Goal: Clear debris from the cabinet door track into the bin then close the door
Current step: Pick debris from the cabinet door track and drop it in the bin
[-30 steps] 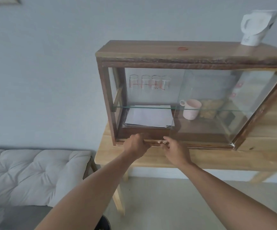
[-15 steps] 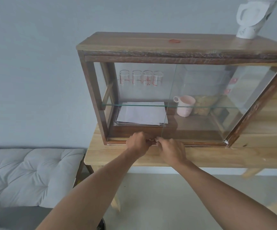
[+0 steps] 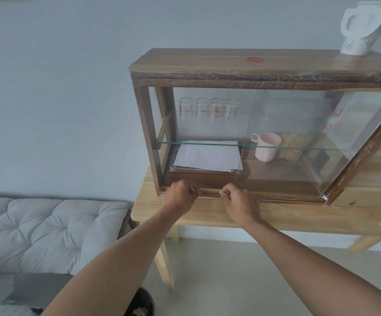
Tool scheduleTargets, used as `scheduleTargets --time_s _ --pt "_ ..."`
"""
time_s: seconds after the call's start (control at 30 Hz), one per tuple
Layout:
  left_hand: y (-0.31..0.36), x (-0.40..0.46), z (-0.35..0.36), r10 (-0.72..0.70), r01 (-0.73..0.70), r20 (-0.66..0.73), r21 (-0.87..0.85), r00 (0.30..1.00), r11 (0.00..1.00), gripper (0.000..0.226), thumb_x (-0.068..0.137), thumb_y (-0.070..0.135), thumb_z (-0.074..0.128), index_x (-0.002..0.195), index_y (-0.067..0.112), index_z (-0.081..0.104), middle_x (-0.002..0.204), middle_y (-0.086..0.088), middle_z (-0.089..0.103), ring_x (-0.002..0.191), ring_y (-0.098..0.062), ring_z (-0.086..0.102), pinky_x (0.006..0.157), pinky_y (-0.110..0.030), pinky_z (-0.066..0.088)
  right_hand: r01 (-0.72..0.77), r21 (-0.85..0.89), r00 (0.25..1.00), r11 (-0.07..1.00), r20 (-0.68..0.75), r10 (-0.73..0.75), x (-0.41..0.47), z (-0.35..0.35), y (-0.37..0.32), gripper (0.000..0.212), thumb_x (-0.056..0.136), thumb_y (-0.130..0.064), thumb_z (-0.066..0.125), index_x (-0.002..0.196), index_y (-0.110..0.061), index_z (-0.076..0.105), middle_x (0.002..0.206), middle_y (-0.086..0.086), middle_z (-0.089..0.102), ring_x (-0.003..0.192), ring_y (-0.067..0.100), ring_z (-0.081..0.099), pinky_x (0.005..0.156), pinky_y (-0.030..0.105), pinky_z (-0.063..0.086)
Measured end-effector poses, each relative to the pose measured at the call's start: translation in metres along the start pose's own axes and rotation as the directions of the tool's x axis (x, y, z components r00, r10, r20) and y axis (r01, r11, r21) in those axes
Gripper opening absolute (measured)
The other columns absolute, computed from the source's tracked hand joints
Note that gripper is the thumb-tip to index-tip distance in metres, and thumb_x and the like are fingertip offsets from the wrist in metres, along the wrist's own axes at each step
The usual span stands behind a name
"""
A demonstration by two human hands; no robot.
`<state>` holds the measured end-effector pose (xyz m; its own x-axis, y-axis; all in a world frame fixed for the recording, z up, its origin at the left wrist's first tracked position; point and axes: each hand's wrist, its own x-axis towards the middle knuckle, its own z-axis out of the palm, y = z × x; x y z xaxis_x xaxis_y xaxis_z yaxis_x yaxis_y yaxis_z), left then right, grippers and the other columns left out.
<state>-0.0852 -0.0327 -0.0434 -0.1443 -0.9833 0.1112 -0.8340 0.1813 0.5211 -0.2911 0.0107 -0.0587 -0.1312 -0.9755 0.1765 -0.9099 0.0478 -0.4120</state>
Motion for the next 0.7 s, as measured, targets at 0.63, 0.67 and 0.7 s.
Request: scheduleTargets --time_s 0.63,0.67,0.7 --pt "-0.142 -0.094 -0.092 -0.324 0.321 -0.115 -0.044 0.939 0.946 0.018 0.095 0.041 0.069 0.108 0.036 0.081 0.089 0.012 0.069 0.088 -0.014 0.064 0.061 -0.027 0.04 0.16 0.229 0.968 0.96 0.156 -0.198 -0.045 0.06 -0.171 0.018 0.103 -0.041 0.06 0.107 -0.028 0.073 0.102 -0.003 0.083 0.099 0.031 0.076 0.08 0.041 0.059" --pt "-0.151 -0.101 -0.096 -0.347 0.344 -0.125 -0.042 0.93 0.938 0.019 0.095 0.041 0.069 0.108 0.035 0.081 0.091 0.012 0.071 0.09 -0.014 0.065 0.064 -0.029 0.042 0.173 0.232 0.961 0.957 0.173 -0.216 -0.048 0.066 -0.18 0.018 0.103 -0.04 0.06 0.107 -0.028 0.073 0.104 -0.003 0.084 0.099 0.031 0.076 0.079 0.039 0.059" --pt "-0.16 -0.109 -0.101 -0.367 0.365 -0.134 -0.04 0.921 0.93 0.02 0.094 0.04 0.068 0.108 0.035 0.081 0.094 0.011 0.072 0.093 -0.015 0.066 0.069 -0.03 0.046 0.183 0.234 0.954 0.955 0.193 -0.231 -0.05 0.072 -0.189 0.017 0.103 -0.04 0.06 0.107 -0.029 0.073 0.105 -0.003 0.084 0.1 0.031 0.076 0.079 0.038 0.058"
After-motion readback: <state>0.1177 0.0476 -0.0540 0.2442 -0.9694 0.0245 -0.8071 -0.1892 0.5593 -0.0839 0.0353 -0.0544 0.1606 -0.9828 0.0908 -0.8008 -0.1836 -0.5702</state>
